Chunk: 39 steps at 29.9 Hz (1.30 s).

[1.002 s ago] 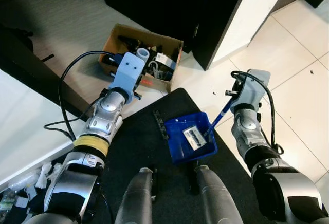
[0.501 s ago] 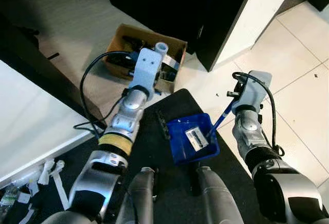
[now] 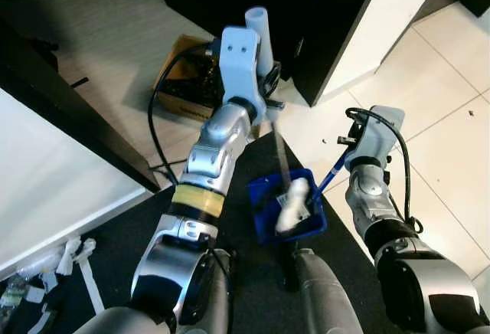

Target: Sweep floor

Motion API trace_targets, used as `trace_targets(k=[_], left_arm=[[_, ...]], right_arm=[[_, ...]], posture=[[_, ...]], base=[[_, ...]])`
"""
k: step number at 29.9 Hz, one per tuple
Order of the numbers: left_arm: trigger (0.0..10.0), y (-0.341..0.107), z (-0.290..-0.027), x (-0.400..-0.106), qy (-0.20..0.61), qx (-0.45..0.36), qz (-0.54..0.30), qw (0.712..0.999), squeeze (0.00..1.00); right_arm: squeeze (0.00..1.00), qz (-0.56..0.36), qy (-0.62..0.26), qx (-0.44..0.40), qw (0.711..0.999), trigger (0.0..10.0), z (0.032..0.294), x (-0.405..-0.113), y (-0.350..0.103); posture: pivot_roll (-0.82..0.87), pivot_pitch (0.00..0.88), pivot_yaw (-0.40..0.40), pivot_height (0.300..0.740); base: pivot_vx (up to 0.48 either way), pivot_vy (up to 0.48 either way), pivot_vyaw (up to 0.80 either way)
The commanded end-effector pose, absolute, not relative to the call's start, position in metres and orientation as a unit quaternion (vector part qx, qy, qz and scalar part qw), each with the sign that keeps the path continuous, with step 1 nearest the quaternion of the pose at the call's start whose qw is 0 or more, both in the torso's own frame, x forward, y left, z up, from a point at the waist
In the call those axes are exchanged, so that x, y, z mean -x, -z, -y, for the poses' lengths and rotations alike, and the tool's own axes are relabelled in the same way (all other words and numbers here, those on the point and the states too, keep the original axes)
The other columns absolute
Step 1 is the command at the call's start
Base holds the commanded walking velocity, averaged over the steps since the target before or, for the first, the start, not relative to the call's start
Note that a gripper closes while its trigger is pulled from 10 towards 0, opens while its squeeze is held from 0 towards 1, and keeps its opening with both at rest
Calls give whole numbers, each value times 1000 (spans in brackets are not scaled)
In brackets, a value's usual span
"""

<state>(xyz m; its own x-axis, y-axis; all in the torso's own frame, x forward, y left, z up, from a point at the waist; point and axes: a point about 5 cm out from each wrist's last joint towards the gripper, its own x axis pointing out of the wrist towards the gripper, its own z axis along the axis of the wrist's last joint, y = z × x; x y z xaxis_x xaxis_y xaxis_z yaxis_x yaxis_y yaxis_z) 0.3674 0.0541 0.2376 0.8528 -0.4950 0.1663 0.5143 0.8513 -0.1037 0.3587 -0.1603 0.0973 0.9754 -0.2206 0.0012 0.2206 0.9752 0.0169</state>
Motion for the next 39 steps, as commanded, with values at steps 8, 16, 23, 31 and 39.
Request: trace_targets(k=[8,16,23,31,39], left_arm=[[10000,-265,-89,-359,379,-29,79,922,0],[10000,-291,-143,-365,355,-40,89,930,0],[10000,-278,-167,-370,308,-95,64,944,0],[10000,-233,-211,-373,172,-203,12,964,0],[10000,-210,-280,-356,48,-232,-40,971,0]], right_arm=[[0,-53,107,5,993,10000,161,-348,-73],[0,-53,102,0,993,10000,160,-350,-75],[0,-54,95,-5,994,10000,157,-350,-75],[0,-51,92,-87,991,10000,169,-351,-77],[0,-3,105,-144,984,10000,192,-358,-98]], posture=[[-3,297,-25,740],[0,289,-29,740],[0,279,-29,740],[-7,241,-17,740],[-5,201,-14,740]], base=[[0,0,0],[0,0,0],[0,0,0],[0,0,0],[0,0,0]])
